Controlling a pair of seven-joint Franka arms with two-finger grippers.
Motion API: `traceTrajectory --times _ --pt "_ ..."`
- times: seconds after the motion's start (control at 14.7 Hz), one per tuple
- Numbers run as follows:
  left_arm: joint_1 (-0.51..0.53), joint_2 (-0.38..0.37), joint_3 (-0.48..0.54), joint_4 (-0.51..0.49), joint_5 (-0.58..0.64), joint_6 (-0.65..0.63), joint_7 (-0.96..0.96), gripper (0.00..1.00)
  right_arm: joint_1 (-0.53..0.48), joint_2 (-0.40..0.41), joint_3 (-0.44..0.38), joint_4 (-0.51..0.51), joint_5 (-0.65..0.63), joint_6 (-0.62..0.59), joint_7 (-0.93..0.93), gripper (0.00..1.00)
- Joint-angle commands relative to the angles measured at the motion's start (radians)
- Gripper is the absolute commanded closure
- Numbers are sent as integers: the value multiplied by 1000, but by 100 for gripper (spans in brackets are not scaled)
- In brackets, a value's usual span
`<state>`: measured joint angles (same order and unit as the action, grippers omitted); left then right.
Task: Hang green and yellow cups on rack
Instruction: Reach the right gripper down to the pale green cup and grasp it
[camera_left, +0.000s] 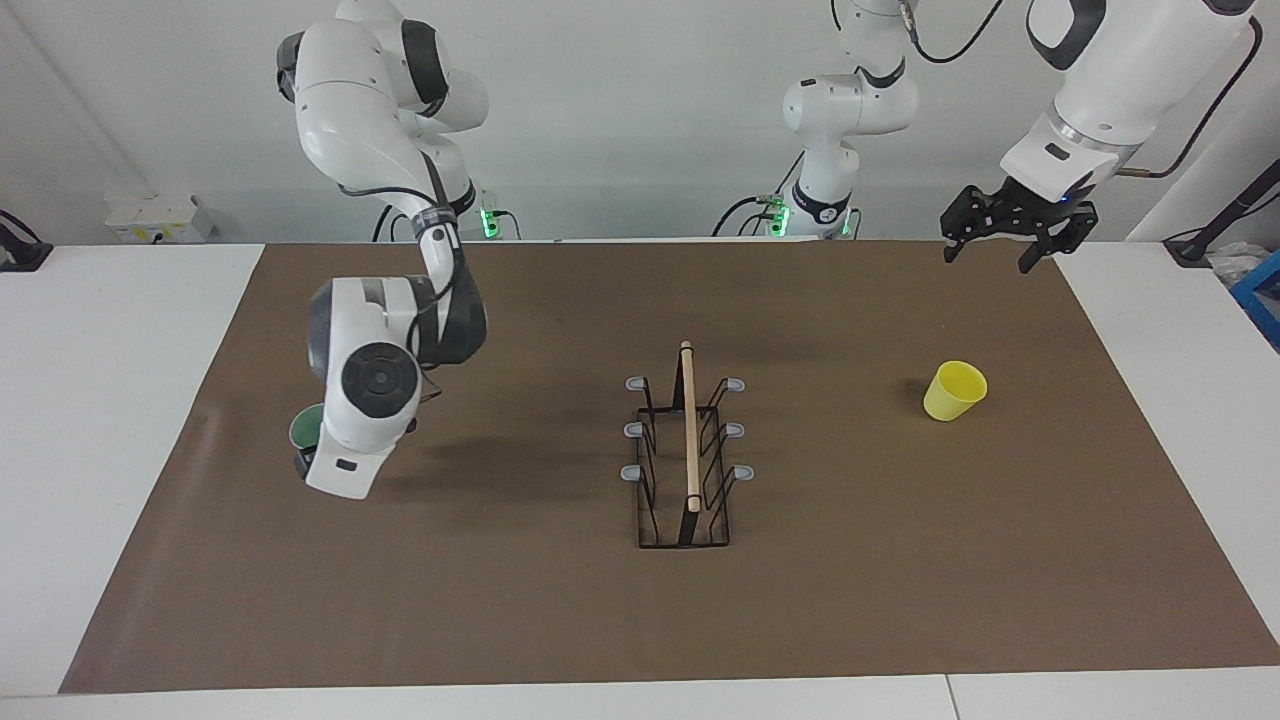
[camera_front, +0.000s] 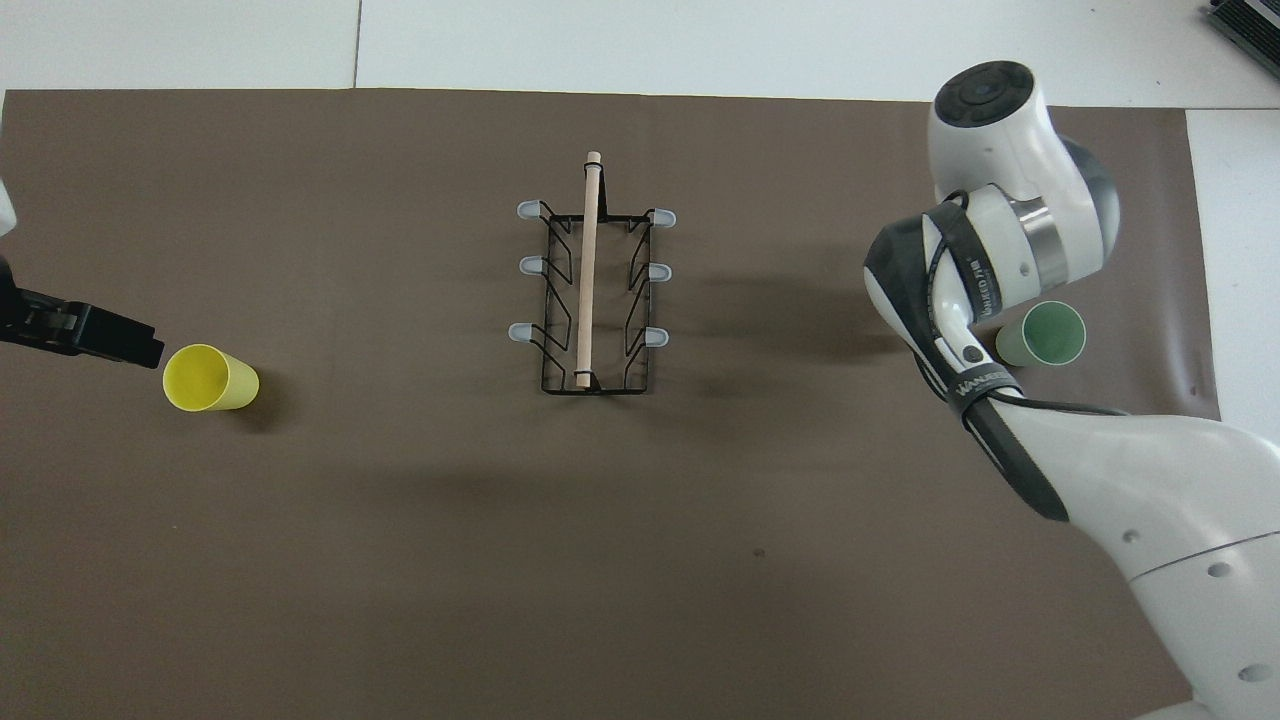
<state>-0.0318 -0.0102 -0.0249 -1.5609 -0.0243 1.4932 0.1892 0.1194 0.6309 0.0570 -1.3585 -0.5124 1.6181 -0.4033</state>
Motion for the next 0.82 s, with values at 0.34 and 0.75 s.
traceTrajectory --times 0.34,0.75 --pt "7 -16 0 -18 14 28 6 0 66 3 10 -255 -395 32 -270 0" --pt "35 -19 0 -40 12 77 7 0 68 -42 10 -378 -576 45 -402 0"
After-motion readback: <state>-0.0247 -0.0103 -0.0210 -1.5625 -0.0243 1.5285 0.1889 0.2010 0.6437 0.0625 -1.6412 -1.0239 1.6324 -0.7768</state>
